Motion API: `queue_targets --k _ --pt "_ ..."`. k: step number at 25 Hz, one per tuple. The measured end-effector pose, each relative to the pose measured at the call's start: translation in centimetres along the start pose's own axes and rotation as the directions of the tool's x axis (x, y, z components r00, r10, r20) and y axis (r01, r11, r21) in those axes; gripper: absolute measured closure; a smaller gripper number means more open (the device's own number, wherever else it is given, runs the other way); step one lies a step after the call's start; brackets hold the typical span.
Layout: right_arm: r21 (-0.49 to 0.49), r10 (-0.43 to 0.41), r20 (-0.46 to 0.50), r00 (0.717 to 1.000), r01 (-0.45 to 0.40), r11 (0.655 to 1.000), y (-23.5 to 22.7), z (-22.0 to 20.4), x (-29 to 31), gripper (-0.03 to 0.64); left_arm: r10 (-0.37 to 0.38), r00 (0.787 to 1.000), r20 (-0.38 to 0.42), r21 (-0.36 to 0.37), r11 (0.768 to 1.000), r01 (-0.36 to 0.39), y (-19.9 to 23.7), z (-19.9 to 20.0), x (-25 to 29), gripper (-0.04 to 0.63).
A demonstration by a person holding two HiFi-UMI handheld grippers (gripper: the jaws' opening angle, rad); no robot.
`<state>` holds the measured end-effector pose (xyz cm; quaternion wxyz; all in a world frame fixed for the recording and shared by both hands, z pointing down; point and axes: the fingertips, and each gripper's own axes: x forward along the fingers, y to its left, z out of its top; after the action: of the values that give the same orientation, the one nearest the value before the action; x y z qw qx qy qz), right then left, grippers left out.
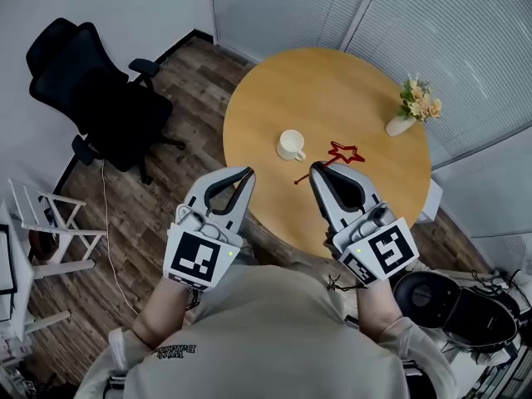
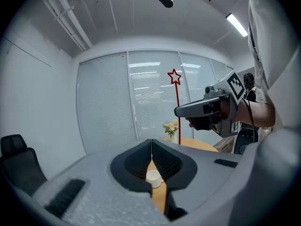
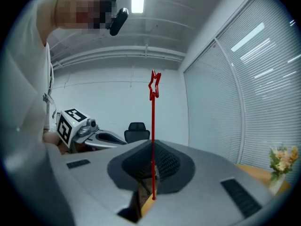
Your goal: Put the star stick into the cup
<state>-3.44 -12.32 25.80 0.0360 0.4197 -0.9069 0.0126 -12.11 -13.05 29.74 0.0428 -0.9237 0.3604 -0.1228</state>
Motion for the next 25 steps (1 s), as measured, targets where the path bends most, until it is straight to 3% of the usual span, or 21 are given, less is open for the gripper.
queue_targets --k 13,25 --pt "0.001 -0.074 -0.015 0.997 0.074 0.997 -2.3 -0.7 2.3 0.586 -0.071 0.997 -0.004 0.029 0.997 0.072 2.3 -1.3 2.8 0.572" --pt "0.036 -0.014 -0.005 1.000 0.014 0.999 -5.4 -0.8 2.9 0.586 -0.029 0.999 -0.024 0.013 0.999 0.029 2.3 -0.6 5.8 0.574"
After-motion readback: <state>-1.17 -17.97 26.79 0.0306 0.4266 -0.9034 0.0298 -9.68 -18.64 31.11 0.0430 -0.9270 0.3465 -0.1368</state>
